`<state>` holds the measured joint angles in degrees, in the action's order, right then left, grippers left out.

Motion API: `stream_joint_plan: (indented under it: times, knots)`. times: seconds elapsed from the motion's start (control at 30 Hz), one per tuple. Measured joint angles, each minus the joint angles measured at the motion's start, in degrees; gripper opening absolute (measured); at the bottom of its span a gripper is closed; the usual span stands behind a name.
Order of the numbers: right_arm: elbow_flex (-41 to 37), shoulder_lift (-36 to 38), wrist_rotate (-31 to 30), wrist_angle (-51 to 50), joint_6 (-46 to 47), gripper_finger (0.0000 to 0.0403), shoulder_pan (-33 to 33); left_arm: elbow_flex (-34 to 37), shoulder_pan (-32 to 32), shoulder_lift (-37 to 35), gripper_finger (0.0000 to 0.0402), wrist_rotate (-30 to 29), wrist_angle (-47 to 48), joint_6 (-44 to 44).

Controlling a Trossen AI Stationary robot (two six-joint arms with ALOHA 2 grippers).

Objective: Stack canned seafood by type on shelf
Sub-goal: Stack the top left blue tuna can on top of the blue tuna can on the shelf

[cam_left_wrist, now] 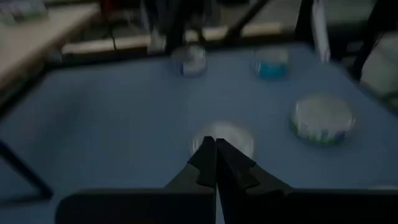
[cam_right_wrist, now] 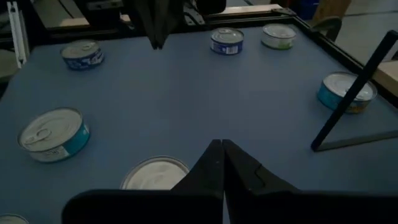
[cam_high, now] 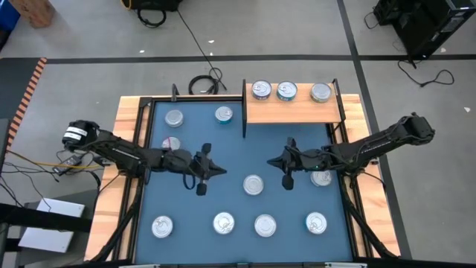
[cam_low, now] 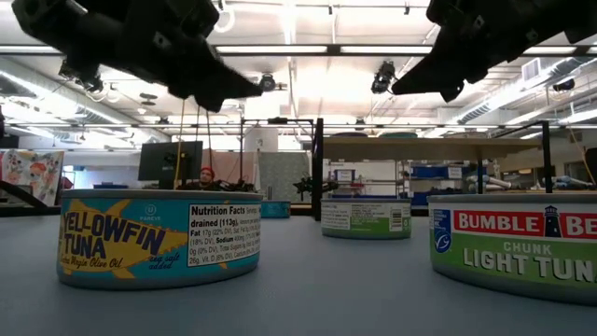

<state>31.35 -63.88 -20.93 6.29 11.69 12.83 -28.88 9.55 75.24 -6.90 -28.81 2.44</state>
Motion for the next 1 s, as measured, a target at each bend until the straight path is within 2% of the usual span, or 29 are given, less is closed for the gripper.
stream_joint_plan:
  times: [0.23, 0.47, 0.7, 0.93, 1.0]
  knots:
    - [0.0, -2.1, 0.0, 2.3, -1.2, 0.0013, 1.6, -6.1, 4.6, 0.0, 0.0005, -4.2, 19.2, -1.5]
    - [0.0, -3.9, 0.0, 4.7, -2.5, 0.0007, 2.8, -13.2, 10.7, 0.0, 0.0005, -8.4, 39.7, -6.9]
    - [0.0, -4.5, 0.0, 5.1, -2.9, 0.0010, 3.1, -16.1, 15.9, 0.0, 0.0005, -11.2, 51.2, -13.7]
    - [0.0, -4.5, 0.3, 5.3, -5.9, 0.0006, 4.7, -18.1, 20.4, 0.0, 0.0005, -10.4, 58.6, -16.9]
    - [0.0, -4.5, 2.6, 5.2, -7.6, 0.0006, 5.5, -19.5, 21.5, 0.0, 0.0005, -9.9, 61.3, -18.5]
